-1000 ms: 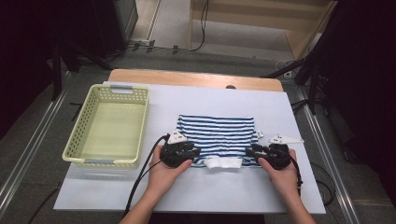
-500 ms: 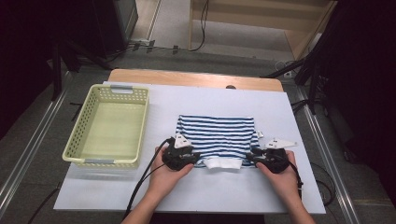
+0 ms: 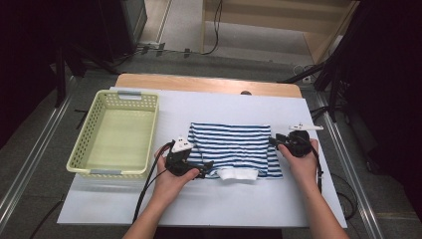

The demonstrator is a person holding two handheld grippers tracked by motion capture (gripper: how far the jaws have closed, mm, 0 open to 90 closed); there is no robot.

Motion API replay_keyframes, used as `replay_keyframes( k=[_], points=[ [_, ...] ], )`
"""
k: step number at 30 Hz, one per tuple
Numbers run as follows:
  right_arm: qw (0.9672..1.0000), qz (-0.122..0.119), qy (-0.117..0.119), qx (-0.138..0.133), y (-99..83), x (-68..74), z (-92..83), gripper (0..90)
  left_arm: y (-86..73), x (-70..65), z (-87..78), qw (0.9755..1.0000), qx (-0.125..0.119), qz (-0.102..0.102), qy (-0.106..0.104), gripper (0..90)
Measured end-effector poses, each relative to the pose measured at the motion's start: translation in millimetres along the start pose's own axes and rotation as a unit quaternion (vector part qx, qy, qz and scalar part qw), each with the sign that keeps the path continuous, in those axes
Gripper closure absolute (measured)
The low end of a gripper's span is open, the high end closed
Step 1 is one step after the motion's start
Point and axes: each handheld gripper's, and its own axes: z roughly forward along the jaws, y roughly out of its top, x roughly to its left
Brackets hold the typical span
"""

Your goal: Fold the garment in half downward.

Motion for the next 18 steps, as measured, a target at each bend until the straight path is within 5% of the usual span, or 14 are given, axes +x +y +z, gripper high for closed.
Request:
replay_keyframes(
  k=[6, 14, 18],
  points=[
    [0.9998, 0.0, -0.009, 0.019, 7.5, -4.6, 15.5, 55.4, 9.4, 8.9, 6.0, 1.0, 0.0, -0.008, 0.004, 0.0],
    [0.9997, 0.006, -0.002, 0.022, 4.8, -6.8, 25.1, 61.6, 30.9, 26.8, 25.8, 0.9988, 0.009, -0.025, 0.04, 6.5],
    [0.9997, 0.002, -0.008, 0.022, 4.7, -6.8, 25.3, 72.2, 38.7, 36.3, 38.6, 0.996, 0.025, -0.028, 0.081, 15.4]
  ],
)
